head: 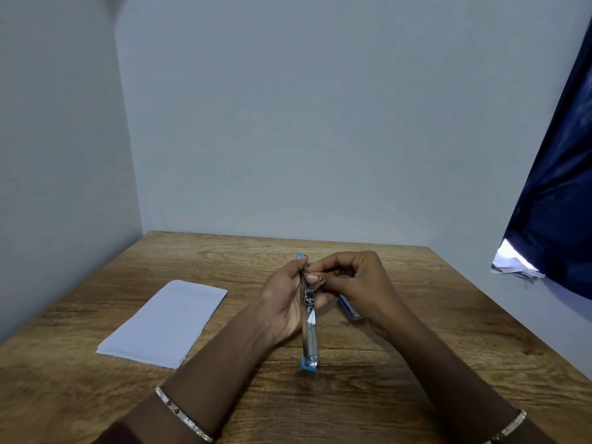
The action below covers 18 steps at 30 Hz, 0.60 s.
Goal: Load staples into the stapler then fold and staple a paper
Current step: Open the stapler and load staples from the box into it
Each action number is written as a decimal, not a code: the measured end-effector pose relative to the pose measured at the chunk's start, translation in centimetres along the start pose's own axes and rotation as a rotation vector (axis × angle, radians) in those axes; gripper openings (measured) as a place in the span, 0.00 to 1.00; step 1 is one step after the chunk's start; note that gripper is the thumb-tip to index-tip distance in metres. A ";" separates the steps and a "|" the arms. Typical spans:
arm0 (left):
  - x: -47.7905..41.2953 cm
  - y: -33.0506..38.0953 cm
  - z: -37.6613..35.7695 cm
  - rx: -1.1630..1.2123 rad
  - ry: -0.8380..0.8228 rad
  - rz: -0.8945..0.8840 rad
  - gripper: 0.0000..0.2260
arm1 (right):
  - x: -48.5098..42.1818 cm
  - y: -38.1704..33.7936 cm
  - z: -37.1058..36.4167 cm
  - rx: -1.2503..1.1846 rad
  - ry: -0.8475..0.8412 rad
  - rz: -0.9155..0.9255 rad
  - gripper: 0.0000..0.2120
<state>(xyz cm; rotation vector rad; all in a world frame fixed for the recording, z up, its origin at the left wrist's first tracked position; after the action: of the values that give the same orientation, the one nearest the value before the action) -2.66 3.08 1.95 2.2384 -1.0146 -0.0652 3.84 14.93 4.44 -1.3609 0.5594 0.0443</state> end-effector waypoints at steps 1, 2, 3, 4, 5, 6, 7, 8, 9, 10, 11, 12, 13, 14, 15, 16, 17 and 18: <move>0.2 0.1 -0.2 0.014 -0.002 -0.008 0.25 | 0.0 0.1 -0.1 0.013 0.004 0.010 0.06; 0.4 0.1 -0.4 0.016 0.002 -0.019 0.24 | 0.0 0.1 -0.1 0.025 0.005 0.020 0.05; 0.6 0.2 -0.5 0.009 0.006 -0.032 0.22 | 0.0 0.2 -0.1 0.040 0.008 0.031 0.05; 0.7 0.3 -0.7 0.011 0.011 -0.046 0.21 | 0.0 0.3 -0.2 0.064 0.015 0.048 0.05; 0.6 0.2 -0.7 0.018 0.008 -0.054 0.20 | -0.1 0.3 -0.2 0.095 0.025 0.071 0.05; 0.5 0.2 -0.6 0.025 0.002 -0.057 0.21 | -0.1 0.3 -0.3 0.126 0.033 0.093 0.06; 0.3 0.2 -0.4 0.031 -0.003 -0.056 0.24 | -0.1 0.4 -0.4 0.144 0.037 0.110 0.06; 0.2 0.2 -0.3 0.042 -0.003 -0.055 0.27 | -0.1 0.4 -0.5 0.143 0.039 0.123 0.06; 0.0 0.2 -0.1 0.057 -0.004 -0.056 0.27 | -0.2 0.6 -0.6 0.133 0.046 0.130 0.07; -0.2 0.2 0.0 0.069 0.001 -0.055 0.27 | -0.2 0.7 -0.6 0.125 0.059 0.130 0.08; -0.3 0.3 0.1 0.070 -0.003 -0.054 0.27 | -0.3 0.8 -0.6 0.127 0.076 0.125 0.07; -0.3 0.4 0.2 0.055 -0.008 -0.052 0.26 | -0.3 0.9 -0.7 0.135 0.089 0.119 0.07; -0.4 0.4 0.3 0.027 -0.016 -0.051 0.25 | -0.3 1.0 -0.7 0.133 0.091 0.108 0.06; -0.5 0.3 0.4 -0.008 -0.023 -0.055 0.25 | -0.3 1.1 -0.7 0.108 0.082 0.092 0.05; -0.6 0.2 0.5 -0.042 -0.020 -0.064 0.26 | -0.3 1.2 -0.7 0.064 0.071 0.069 0.04; -0.8 0.2 0.6 -0.068 -0.013 -0.070 0.27 | -0.3 1.2 -0.7 0.023 0.065 0.049 0.04; -0.8 0.2 0.7 -0.071 -0.011 -0.075 0.26 | -0.3 1.3 -0.7 -0.009 0.065 0.034 0.04; -0.9 0.2 0.7 -0.067 -0.013 -0.077 0.26 | -0.3 1.3 -0.7 -0.033 0.069 0.020 0.04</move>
<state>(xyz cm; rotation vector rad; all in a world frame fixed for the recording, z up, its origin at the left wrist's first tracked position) -3.64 3.19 1.30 2.2184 -0.9196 -0.1461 2.94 14.68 3.32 -1.3929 0.6327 0.0235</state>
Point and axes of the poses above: each hand's wrist, its own x-axis away from the middle knuckle, its own z-axis out of the back of the hand, y = z × x, the point moved 1 cm from there along -x, towards the middle knuckle, and after that the axes turned 6 degrees about y, right-handed, at the moved point
